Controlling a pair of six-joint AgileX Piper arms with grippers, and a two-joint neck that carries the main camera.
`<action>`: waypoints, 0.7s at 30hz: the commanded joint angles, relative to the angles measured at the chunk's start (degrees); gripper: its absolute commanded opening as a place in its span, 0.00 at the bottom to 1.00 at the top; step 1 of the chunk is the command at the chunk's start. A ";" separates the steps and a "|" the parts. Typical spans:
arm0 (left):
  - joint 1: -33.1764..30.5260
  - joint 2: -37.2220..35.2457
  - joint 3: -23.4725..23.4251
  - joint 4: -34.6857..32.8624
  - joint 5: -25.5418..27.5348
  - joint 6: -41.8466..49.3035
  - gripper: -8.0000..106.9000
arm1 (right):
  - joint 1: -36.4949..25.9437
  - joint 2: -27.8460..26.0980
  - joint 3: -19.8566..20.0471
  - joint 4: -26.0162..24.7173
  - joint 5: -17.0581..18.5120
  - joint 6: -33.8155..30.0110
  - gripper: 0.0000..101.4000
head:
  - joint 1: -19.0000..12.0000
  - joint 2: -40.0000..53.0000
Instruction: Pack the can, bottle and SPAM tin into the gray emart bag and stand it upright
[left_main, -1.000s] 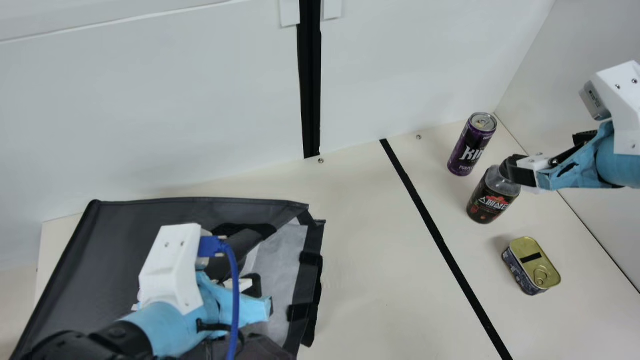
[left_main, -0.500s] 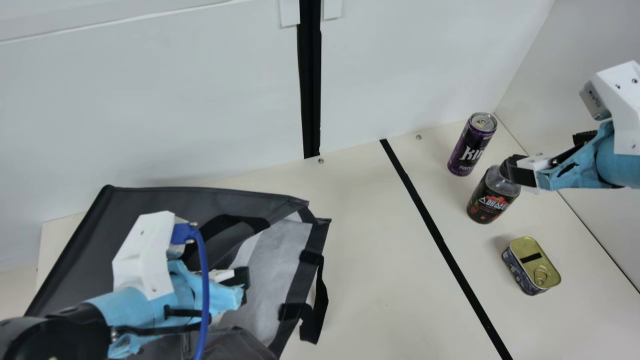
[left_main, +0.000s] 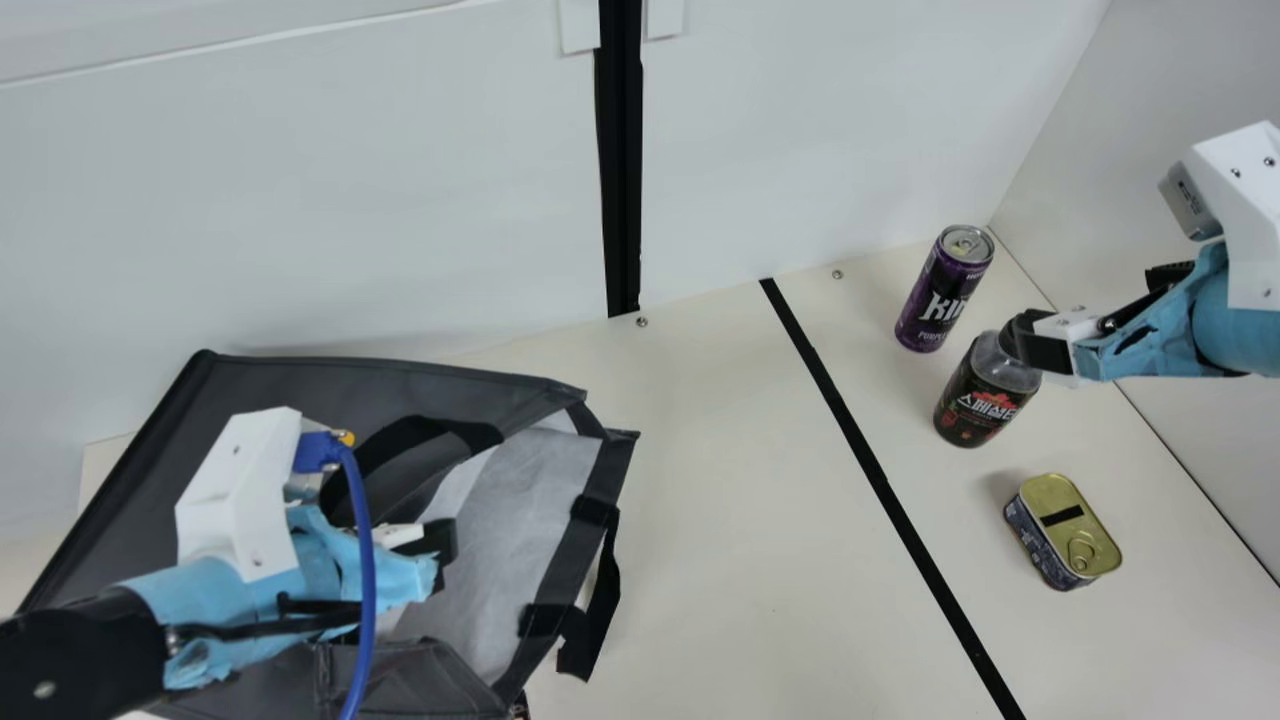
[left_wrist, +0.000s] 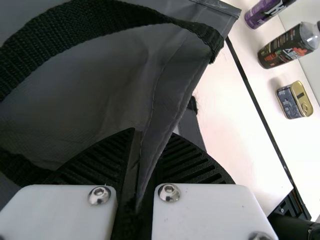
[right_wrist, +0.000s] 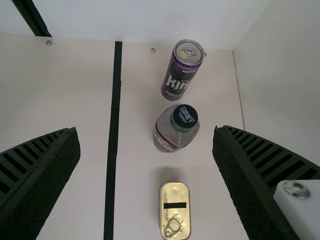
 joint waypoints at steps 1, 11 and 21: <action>0.00 0.00 0.00 0.00 0.00 0.00 0.00 | 0.00 0.00 0.00 0.00 0.00 0.00 0.94 | -1.21 -0.05; 0.00 0.00 0.00 0.01 0.00 0.00 0.00 | 0.00 0.00 0.00 0.00 0.00 0.00 0.94 | -1.21 -0.05; 0.00 0.00 0.00 0.01 0.00 0.00 0.00 | 0.00 0.00 0.00 0.00 0.00 0.00 0.94 | -1.21 -0.05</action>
